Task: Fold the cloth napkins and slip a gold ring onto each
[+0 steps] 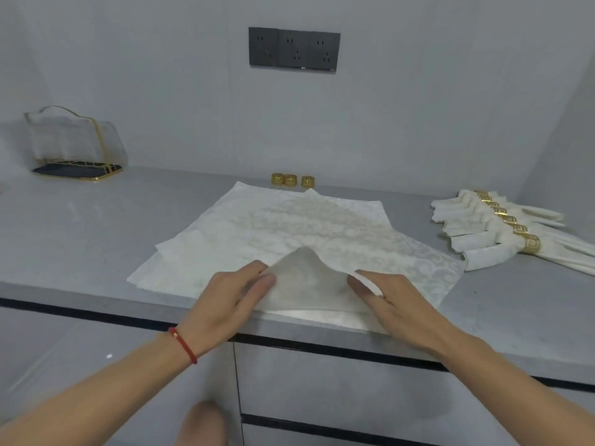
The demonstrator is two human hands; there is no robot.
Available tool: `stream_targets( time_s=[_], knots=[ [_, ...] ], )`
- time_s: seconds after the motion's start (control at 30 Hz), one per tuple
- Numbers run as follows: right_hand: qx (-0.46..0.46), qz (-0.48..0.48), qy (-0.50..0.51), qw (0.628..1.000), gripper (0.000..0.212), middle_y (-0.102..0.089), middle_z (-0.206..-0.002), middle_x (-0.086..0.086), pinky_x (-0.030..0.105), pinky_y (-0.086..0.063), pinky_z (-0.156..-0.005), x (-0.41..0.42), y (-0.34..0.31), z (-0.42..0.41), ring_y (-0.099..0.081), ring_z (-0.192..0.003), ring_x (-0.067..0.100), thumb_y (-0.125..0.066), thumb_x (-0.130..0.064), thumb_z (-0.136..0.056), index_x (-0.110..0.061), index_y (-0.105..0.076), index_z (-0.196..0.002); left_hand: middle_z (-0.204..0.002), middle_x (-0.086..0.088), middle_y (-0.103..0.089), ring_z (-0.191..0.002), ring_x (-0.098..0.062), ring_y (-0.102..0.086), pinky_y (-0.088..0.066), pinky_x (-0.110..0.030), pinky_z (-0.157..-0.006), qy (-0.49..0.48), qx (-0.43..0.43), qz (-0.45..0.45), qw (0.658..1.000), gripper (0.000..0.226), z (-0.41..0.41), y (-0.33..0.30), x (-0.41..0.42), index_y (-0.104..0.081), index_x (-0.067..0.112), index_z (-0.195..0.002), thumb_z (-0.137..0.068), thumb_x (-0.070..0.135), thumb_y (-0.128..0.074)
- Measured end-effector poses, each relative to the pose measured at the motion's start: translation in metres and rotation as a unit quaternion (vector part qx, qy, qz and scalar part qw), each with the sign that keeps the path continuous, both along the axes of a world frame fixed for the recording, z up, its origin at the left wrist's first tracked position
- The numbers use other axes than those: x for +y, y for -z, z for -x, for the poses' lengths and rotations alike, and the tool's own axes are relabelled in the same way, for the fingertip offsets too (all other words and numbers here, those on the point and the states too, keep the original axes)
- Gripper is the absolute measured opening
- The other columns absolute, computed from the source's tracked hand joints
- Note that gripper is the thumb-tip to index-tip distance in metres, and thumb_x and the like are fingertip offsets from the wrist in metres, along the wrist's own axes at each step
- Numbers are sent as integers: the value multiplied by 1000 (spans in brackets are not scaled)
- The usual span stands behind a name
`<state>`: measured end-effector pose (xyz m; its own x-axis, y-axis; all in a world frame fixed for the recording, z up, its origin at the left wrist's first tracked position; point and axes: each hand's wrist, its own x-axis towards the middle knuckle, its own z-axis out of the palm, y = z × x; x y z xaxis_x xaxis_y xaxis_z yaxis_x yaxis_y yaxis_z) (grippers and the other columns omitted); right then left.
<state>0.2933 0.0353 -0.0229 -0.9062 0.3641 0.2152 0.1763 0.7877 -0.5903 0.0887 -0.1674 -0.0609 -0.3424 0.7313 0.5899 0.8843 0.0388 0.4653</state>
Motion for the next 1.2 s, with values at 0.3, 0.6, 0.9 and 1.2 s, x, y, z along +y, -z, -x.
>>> stream_targets(
  time_s=[0.3,0.6,0.9,1.2],
  knots=[
    [-59,154,21,986,51,-30,-62,-6,24,-27,-54,51,-46,50,-28,-55,12,-58,-38,-101,-24,-30,-61,-56,5,-46,-48,-12,-36,-28,-26,-46,-23,-221,160,962,26,63,-53,44,-62,22,-84,-99,41,-53],
    [-81,-12,201,976,40,-33,-67,-1,31,-20,-51,163,8,216,-30,-56,18,-56,-30,-91,-24,-26,-64,-92,-3,-63,-78,-25,-62,-56,-36,-74,-220,-11,274,936,21,172,-46,182,-64,19,-86,-91,22,-44],
    [-88,-281,179,938,36,-55,-128,4,42,-39,-95,177,31,258,-51,-118,25,-40,-36,-103,-20,-51,-133,-79,-2,-61,-75,-25,-58,-49,-35,-72,-287,62,282,913,16,205,-15,235,-57,13,-75,-87,17,-47],
    [-149,-250,81,953,39,-50,-136,0,47,-35,-98,172,48,264,-43,-126,25,-29,-46,-106,-22,-52,-126,-118,-2,-58,-113,-25,-50,-41,-40,-90,-260,147,238,924,30,199,-2,251,-52,21,-123,-95,28,-43]
  ],
)
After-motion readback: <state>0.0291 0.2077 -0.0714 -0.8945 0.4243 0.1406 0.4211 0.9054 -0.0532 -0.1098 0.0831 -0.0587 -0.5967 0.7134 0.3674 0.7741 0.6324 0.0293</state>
